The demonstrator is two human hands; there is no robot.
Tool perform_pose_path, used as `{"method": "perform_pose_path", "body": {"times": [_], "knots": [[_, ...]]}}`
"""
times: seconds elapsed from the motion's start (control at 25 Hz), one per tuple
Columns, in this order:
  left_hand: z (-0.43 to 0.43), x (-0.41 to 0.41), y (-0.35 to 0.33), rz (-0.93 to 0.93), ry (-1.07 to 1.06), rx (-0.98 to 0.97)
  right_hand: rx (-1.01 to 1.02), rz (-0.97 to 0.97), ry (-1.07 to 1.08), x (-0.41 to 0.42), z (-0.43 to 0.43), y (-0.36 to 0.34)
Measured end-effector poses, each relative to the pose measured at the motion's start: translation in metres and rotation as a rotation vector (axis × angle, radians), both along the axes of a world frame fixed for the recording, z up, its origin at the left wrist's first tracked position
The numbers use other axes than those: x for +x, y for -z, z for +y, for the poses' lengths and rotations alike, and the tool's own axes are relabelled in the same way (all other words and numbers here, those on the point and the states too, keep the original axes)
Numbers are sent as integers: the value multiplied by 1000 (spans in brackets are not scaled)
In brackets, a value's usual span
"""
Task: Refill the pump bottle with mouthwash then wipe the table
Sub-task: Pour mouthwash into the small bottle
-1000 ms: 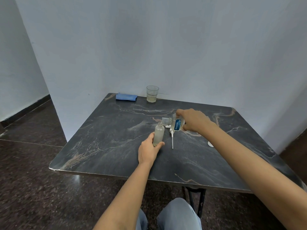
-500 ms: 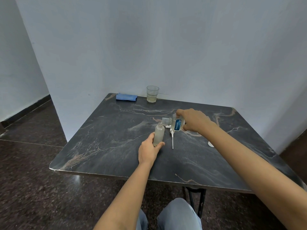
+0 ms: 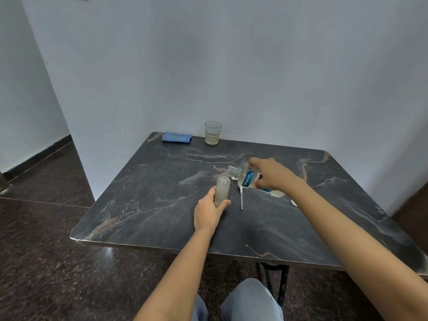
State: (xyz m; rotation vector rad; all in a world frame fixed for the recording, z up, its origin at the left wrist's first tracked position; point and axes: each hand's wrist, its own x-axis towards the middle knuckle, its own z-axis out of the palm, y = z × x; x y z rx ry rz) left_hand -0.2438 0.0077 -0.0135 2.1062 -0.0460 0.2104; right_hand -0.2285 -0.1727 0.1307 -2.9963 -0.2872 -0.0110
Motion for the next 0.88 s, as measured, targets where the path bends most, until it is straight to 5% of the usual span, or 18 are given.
{"method": "perform_pose_path", "body": {"times": [0.48,0.88], "knots": [[0,2,3,4,-3,14,1000,-263,277,-5,-43,65],[-1,4,3,-2,-6,31,1218,-153,289,4,-69,92]]}}
